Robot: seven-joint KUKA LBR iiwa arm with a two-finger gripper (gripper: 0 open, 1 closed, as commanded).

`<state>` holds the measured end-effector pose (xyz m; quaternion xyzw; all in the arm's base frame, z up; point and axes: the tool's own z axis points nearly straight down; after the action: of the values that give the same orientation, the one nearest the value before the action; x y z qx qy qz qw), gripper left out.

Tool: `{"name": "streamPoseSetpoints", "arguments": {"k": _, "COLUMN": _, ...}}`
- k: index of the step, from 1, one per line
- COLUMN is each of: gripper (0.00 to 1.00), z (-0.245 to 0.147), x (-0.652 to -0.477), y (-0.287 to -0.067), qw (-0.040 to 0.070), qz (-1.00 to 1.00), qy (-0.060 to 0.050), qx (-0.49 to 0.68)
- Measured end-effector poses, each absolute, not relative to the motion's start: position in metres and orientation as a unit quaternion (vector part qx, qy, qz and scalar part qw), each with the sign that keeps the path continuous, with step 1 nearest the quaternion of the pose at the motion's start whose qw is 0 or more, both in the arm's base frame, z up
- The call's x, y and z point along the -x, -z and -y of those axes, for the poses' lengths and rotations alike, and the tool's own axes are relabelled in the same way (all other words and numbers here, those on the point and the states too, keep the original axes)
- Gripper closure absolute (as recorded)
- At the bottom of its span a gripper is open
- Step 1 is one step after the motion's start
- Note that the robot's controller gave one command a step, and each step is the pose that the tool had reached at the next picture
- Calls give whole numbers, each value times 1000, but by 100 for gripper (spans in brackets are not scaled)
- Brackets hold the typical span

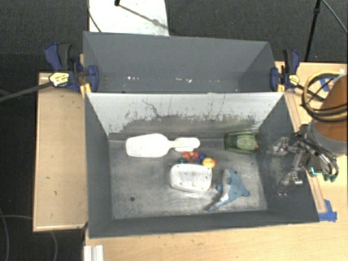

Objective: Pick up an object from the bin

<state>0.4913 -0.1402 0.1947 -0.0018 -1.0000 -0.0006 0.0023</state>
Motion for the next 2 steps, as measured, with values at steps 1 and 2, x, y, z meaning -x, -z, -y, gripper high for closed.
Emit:
{"name": "streamPoseSetpoints", "arguments": {"k": 1, "gripper": 0, "z": 140, "x": -493, "y": -198, "qw": -2, "qz": 1000, "qy": 0, "qx": 0}}
{"name": "streamPoseSetpoints", "arguments": {"k": 2, "gripper": 0, "z": 134, "x": -489, "y": -163, "qw": -5, "qz": 1000, "qy": -1, "qx": 26}}
